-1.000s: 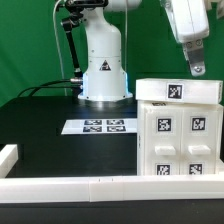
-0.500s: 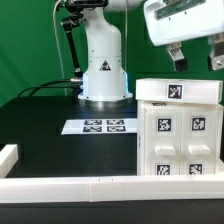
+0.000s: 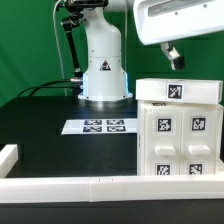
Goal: Assemble cabinet
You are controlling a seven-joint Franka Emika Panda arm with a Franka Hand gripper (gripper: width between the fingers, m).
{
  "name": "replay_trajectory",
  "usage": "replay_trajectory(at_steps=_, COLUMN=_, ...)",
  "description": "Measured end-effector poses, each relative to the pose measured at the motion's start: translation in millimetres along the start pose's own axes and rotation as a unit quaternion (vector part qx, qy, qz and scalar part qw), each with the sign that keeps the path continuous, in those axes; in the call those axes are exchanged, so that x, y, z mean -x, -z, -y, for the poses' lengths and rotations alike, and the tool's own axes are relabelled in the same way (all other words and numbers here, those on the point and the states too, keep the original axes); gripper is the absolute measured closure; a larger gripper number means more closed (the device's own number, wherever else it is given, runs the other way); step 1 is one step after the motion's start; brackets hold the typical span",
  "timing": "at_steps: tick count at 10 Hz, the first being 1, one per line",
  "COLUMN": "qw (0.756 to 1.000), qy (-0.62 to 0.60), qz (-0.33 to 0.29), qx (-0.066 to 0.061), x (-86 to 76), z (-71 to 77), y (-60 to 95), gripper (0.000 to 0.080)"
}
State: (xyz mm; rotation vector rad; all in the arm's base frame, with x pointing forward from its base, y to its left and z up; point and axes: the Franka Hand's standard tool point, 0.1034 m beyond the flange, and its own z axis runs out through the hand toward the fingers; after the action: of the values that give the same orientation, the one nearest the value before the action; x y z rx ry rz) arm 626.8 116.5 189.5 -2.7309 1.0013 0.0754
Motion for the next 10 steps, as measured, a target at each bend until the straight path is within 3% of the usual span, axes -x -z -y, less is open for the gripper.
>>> replay_trajectory(at_steps=3, qw=0.993, qy=0.115, qz=-0.002, qx=0.005, x=0.0, z=-0.5, y=-0.3, gripper=0.0003)
replay_trajectory(at_steps=5, qw=0.966, qy=0.259, qz=-0.008, qx=0.028, x=2.2, z=-0.3, y=-1.3, gripper=0.0003)
replay_trajectory(at_steps=8, qw=0.896, qy=0.442, qz=-0.005, qx=0.042, x=-3.9, z=-7.3, y=-0.6, gripper=0.0003)
replay_trajectory(at_steps=10, qw=0.836, qy=0.546, qz=-0.001, qx=0.053, x=-9.1, z=-13.2, y=-0.2, gripper=0.0003)
